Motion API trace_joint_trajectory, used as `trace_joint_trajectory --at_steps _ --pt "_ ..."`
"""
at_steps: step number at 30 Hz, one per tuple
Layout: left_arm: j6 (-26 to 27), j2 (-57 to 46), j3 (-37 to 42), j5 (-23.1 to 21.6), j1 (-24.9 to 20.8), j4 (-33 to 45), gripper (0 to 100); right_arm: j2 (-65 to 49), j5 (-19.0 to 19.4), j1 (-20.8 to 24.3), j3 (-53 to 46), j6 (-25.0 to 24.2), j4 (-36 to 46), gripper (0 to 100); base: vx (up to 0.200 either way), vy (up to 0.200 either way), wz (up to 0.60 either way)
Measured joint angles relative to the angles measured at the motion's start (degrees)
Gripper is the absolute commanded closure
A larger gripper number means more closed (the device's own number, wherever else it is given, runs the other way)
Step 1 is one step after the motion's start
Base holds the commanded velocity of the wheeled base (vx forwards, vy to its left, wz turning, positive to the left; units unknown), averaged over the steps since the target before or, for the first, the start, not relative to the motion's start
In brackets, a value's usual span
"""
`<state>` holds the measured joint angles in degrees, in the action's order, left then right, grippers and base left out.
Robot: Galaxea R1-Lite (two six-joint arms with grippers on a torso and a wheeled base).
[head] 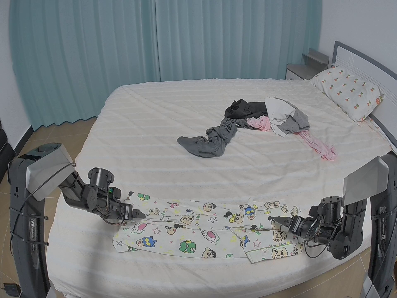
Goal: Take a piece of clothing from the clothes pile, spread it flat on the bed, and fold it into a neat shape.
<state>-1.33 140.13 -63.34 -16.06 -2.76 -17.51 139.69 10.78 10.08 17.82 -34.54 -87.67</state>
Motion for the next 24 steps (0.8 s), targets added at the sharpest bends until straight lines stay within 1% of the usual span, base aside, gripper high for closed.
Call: trace_joint_trajectory --at_steps 3,4,24 --pt "0.05 0.13 0.01 0.02 -0.46 1.0 0 0.0 -0.05 0.0 -0.05 0.0 0.0 0 0.0 0.0 0.0" --pt "0.07 0.13 0.04 0.07 -0.57 1.37 100 0.0 -0.07 0.0 -0.07 0.0 -0.02 0 0.0 0.0 0.0" --pt "0.05 -1.57 1.79 -0.04 -1.27 3.44 100 -0.48 -0.02 -0.02 -0.18 -0.2 -0.67 0 0.0 0.0 0.0"
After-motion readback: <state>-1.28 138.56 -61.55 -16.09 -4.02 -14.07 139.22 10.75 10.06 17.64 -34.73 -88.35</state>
